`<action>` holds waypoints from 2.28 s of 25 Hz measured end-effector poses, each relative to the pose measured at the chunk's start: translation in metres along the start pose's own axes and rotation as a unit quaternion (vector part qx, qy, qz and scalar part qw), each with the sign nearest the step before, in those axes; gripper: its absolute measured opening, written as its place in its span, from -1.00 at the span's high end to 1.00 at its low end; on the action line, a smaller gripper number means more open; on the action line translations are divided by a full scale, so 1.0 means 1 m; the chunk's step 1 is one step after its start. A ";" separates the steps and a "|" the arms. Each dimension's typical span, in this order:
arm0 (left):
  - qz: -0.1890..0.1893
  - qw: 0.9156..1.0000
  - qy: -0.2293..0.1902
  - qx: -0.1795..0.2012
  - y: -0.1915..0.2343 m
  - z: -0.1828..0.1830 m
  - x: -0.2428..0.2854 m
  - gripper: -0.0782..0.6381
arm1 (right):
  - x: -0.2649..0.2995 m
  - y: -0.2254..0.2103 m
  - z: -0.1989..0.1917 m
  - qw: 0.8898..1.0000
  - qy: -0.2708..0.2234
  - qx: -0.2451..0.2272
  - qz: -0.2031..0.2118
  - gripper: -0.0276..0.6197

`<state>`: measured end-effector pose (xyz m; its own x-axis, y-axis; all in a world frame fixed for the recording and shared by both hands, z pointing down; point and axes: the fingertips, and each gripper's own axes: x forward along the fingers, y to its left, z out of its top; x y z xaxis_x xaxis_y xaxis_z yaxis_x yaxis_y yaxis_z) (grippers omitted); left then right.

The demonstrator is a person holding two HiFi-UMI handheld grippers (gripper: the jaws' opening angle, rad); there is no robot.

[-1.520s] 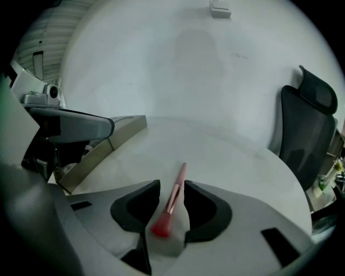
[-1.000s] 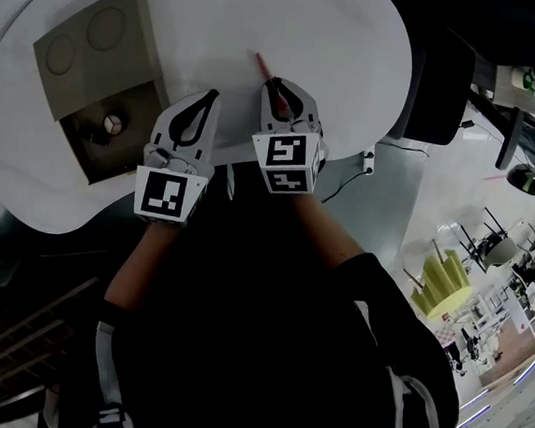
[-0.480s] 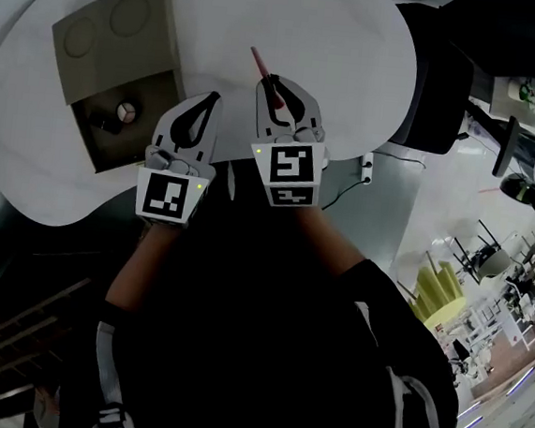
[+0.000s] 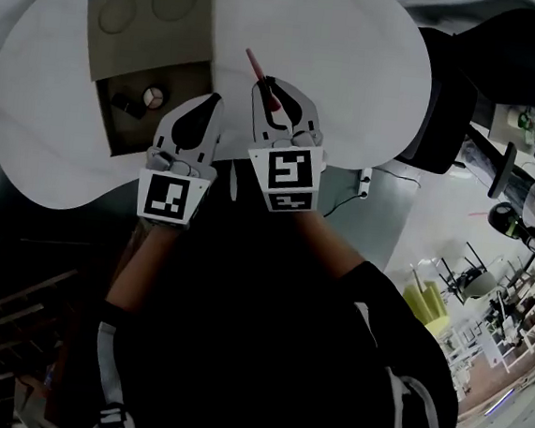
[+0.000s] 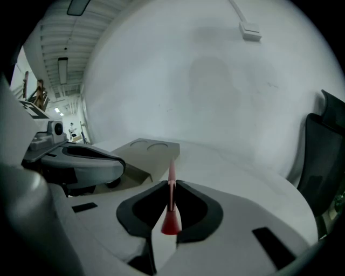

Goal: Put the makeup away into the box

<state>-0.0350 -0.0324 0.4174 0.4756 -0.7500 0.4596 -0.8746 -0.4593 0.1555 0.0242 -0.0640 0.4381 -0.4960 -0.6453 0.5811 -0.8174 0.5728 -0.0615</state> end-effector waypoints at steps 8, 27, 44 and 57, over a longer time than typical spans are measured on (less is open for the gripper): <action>0.037 0.999 -0.006 -0.021 0.031 -0.016 -0.028 0.77 | 0.023 0.054 0.001 0.999 0.008 -0.026 0.047 0.72; 0.073 0.996 -0.008 -0.049 0.078 -0.044 -0.076 0.77 | 0.065 0.125 -0.026 0.994 0.078 -0.030 0.072 0.72; 0.081 0.995 -0.015 -0.054 0.082 -0.044 -0.081 0.77 | 0.072 0.134 -0.037 0.988 0.132 -0.032 0.079 0.41; 0.089 0.994 -0.066 -0.014 0.067 0.002 -0.086 0.77 | 0.012 0.084 0.036 0.999 -0.020 -0.037 0.033 0.71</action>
<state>-0.1343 0.0001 0.3868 0.3196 -0.8748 0.3640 -0.9474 -0.3020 0.1061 -0.0614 -0.0418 0.4104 -0.5599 -0.6241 0.5449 -0.7599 0.6490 -0.0375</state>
